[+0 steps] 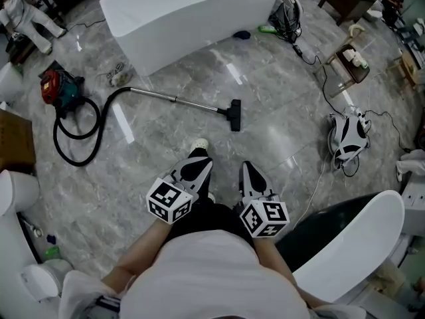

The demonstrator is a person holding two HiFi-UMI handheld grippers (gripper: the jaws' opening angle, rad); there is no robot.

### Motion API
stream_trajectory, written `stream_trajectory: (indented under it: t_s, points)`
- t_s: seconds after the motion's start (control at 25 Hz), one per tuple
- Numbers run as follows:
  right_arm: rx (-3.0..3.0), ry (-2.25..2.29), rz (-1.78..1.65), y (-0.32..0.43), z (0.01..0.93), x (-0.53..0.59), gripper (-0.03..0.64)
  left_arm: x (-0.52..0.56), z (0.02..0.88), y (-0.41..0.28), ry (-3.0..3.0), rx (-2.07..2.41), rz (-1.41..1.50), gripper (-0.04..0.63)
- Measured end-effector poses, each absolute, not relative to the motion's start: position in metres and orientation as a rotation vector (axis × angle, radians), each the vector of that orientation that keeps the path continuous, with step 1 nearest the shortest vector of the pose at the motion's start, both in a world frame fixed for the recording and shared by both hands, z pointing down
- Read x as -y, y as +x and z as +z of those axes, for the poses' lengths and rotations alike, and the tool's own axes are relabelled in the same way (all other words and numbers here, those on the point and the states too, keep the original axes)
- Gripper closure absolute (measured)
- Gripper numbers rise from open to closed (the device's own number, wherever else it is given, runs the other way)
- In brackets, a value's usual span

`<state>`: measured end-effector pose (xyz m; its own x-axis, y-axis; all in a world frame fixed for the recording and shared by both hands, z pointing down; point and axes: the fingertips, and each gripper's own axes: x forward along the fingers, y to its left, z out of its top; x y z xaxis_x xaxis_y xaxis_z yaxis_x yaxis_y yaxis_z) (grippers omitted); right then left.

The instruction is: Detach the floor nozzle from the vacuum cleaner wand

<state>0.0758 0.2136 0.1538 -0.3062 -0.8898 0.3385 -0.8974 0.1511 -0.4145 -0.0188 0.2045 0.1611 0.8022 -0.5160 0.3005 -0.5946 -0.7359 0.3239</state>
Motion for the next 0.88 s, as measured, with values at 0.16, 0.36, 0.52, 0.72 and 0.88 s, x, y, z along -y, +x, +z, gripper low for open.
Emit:
stream_trajectory:
  t_s: [0.16,0.36,0.52,0.72,0.88]
  points:
    - [2.362,1.846,0.891,0.077,0.158,-0.198,0.6,-0.186,0.166,-0.021,2.568,0.832,0.277,0.584]
    - [2.334,1.881,0.897,0.082,0.158,-0.167,0.6,-0.154,0.169,-0.021,2.564,0.806,0.294,0.584]
    - [2.316,1.897,0.904,0.082,0.152,-0.135,0.6,-0.12,0.163,-0.017,2.576,0.771,0.299,0.584]
    - [2.317,1.904,0.902,0.071,0.147,-0.09,0.6,-0.072,0.157,-0.022,2.589,0.744,0.297,0.584]
    - [2.302,1.932,0.894,0.064,0.144,-0.053,0.6,-0.034,0.155,-0.032,2.595,0.729,0.299,0.584]
